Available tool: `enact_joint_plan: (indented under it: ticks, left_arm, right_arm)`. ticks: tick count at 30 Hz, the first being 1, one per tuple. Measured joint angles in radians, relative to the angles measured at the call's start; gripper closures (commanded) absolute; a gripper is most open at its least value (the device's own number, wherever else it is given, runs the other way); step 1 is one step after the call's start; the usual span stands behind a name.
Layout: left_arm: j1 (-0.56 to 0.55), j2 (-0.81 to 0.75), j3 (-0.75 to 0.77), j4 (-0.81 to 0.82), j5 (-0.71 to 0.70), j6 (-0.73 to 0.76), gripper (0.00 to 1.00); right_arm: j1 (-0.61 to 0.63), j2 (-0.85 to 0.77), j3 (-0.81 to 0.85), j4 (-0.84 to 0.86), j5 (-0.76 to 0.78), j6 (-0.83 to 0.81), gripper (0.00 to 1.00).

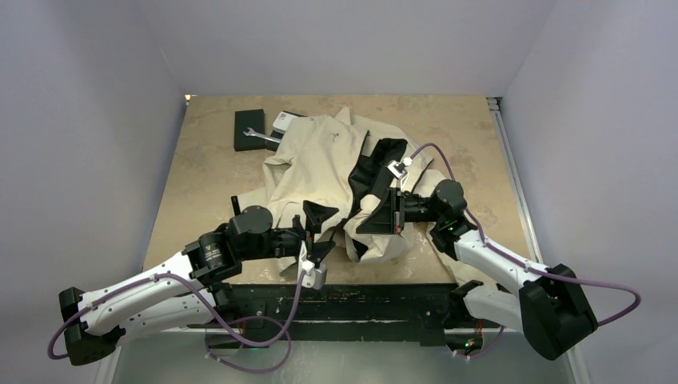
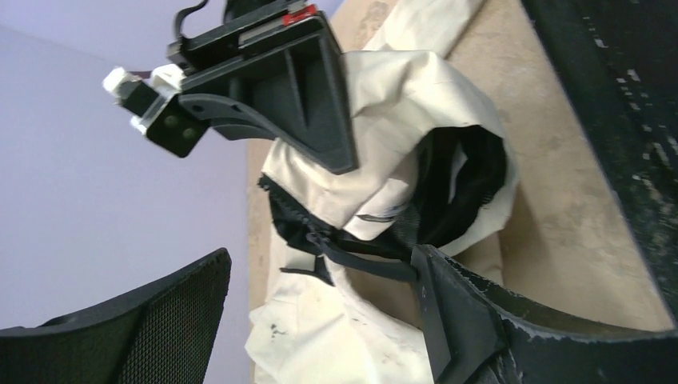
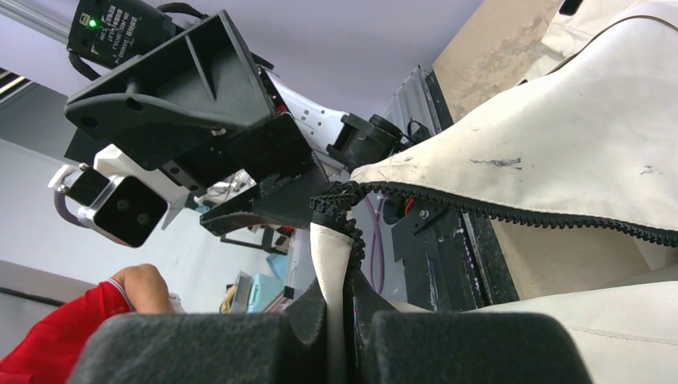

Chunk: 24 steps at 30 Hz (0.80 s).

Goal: Zip up the jacket
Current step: Zip the zipper on the jacket.

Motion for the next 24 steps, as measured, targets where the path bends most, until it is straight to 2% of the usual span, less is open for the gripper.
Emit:
enact_joint_plan:
  ticks: [9,24]
  left_arm:
    - [0.0,0.003,-0.008,0.13,-0.079,0.003,0.19]
    - [0.0,0.015,-0.008,0.172,-0.13,0.051,0.21]
  right_arm:
    - [0.0,0.0,0.0,0.0,0.0,0.0,1.0]
    - [0.0,0.0,0.0,0.0,0.0,0.0,1.0]
